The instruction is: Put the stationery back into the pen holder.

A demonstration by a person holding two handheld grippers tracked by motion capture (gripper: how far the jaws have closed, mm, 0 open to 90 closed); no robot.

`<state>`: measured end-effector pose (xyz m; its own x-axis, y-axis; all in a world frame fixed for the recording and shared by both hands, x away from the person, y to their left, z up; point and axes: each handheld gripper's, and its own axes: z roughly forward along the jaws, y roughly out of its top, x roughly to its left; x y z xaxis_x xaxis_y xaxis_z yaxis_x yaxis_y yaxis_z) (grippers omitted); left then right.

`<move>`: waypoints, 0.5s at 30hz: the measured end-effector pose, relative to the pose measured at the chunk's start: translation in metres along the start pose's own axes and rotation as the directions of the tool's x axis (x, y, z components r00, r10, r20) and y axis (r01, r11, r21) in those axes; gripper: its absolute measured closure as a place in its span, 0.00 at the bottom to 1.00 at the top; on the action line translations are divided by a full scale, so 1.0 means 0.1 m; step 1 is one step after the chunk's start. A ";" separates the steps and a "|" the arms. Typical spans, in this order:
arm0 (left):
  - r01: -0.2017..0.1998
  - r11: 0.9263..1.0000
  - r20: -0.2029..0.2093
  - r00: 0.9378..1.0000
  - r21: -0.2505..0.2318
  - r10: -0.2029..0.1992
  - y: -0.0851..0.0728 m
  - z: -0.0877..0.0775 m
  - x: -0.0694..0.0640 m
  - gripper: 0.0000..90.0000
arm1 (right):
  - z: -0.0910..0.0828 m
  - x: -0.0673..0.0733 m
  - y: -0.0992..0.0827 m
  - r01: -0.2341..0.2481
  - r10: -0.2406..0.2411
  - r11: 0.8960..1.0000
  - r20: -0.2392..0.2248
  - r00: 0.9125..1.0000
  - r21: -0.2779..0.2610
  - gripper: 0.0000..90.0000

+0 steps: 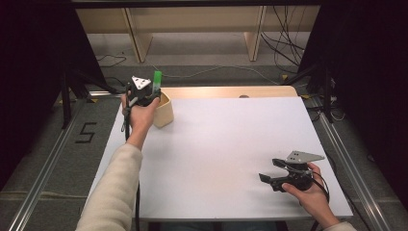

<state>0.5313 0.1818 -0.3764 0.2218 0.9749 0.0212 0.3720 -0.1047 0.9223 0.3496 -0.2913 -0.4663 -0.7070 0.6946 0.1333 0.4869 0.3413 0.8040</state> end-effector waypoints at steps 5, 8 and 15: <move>-0.004 1.000 -0.001 1.000 0.000 0.004 0.02 0.02 0.00 0.74 | 0.00 0.00 0.00 0.000 0.000 1.000 0.000 1.000 0.001 0.18; -0.004 1.000 -0.004 1.000 0.002 0.004 0.02 0.04 0.00 0.74 | 0.00 0.00 0.00 0.001 -0.001 1.000 0.001 1.000 0.000 0.18; -0.001 1.000 -0.007 1.000 0.018 0.001 0.01 0.08 0.02 0.74 | 0.00 0.00 0.00 0.002 -0.002 1.000 0.000 1.000 0.000 0.18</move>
<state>0.5399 0.1824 -0.3786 0.2160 0.9761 0.0244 0.3880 -0.1087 0.9152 0.3496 -0.2915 -0.4662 -0.7078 0.6940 0.1317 0.4855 0.3426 0.8043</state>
